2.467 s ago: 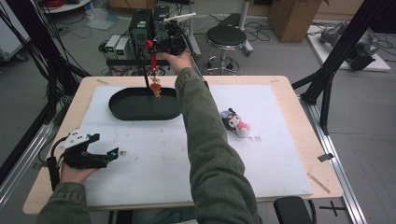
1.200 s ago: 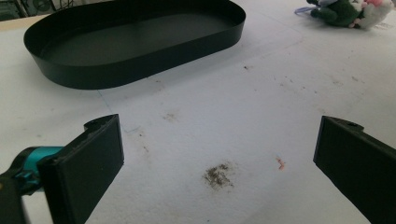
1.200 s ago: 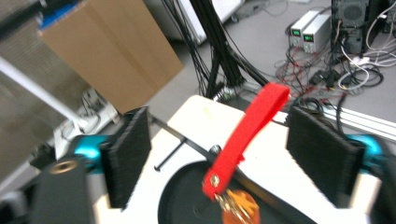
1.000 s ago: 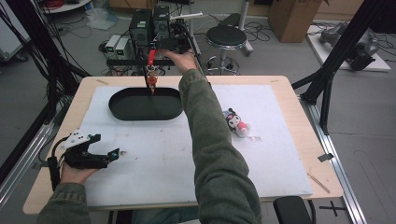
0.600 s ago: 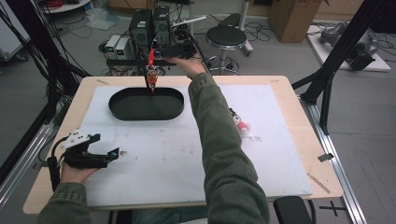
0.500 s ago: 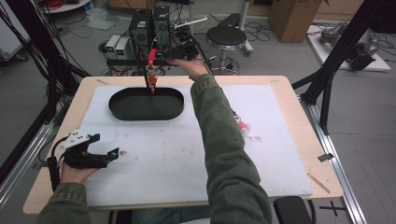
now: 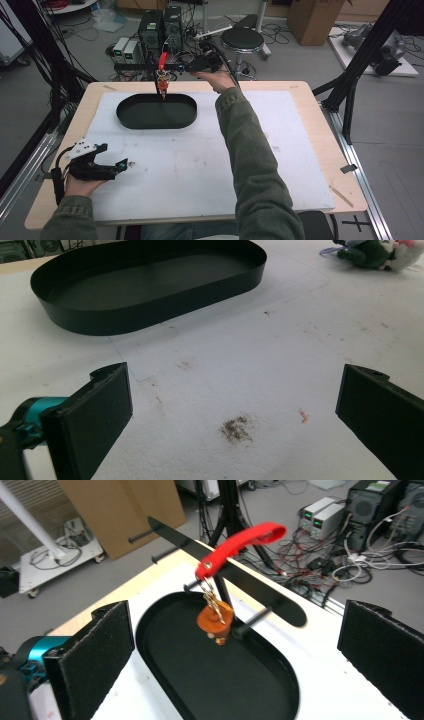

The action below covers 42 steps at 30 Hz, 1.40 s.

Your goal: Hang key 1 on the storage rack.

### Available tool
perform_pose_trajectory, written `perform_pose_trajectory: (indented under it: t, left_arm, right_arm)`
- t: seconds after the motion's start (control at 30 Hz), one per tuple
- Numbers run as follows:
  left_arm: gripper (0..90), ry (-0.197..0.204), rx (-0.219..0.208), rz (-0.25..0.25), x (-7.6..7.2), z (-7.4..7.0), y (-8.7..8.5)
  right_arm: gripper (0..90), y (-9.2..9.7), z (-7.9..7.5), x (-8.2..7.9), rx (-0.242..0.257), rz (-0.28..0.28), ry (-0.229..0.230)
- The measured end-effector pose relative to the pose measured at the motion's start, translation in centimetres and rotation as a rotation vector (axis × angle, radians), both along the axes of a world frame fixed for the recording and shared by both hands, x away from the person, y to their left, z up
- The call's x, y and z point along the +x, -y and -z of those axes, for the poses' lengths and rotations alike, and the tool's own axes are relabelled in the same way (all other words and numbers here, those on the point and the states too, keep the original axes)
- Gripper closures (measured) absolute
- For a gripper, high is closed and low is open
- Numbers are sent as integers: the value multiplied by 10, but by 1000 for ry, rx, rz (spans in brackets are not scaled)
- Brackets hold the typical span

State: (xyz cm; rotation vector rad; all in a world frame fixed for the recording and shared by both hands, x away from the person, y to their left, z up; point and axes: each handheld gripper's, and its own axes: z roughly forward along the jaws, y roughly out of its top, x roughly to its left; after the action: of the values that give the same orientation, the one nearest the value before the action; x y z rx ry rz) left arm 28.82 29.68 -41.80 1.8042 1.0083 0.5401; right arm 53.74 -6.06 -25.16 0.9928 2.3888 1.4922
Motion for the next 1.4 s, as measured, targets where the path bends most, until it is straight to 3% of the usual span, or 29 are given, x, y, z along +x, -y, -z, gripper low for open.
perform_pose_trajectory:
  t: [0.37, 0.83, 1.2, 1.4]
  left_arm:
    - [20, -2, 2, -1, 0, 0, 1]
    - [20, -5, 9, -2, -1, 0, 2]
    - [20, -9, 15, -5, -1, 0, 2]
    - [21, -10, 18, -4, -2, 0, 2]
  right_arm:
    - [5, 26, 19, -22, -17, -13, 35]
    - [5, 74, 36, -55, -14, 23, 104]
    - [5, 103, 55, -75, -49, 44, 82]
    - [5, 126, 77, -89, -76, 71, 60]
